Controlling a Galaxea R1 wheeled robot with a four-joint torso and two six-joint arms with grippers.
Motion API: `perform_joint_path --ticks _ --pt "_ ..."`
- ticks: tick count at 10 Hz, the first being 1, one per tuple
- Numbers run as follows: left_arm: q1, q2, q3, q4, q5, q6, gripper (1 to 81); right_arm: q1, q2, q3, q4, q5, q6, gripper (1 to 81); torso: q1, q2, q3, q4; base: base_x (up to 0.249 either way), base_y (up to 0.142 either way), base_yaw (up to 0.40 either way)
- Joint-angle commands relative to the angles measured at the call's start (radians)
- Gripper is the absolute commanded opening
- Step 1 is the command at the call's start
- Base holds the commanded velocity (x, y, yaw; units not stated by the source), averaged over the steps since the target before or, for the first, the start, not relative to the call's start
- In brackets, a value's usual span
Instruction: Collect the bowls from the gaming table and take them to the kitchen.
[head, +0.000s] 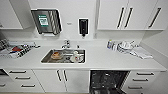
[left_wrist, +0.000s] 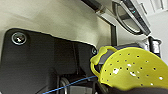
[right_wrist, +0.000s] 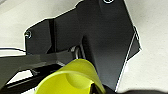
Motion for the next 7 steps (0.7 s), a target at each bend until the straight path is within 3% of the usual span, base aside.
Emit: perform_joint_path --ticks 1,4,5,7 --pt "-0.161 -0.175 0.123 0.124 -0.064 -0.153 1.0 0.024 -0.004 0.005 0.001 -0.044 0.001 1.0 0.0 0.0 -0.022 0.0 0.0 0.0 0.0" --pt "-0.288 -0.267 0.27 0.17 -0.047 -0.219 1.0 0.024 -0.005 0.005 0.001 -0.044 0.003 1.0 0.0 0.0 -0.093 0.0 0.0 0.0 0.0" --pt "-0.339 -0.291 0.303 0.205 -0.031 -0.268 1.0 0.025 -0.007 0.005 0.001 -0.042 0.003 1.0 0.0 0.0 -0.125 0.0 0.0 0.0 0.0" --pt "-0.449 -0.31 0.323 0.317 -0.007 -0.408 1.0 0.025 -0.005 0.006 0.001 -0.041 0.003 1.0 0.0 0.001 -0.182 0.0 0.0 0.0 0.0"
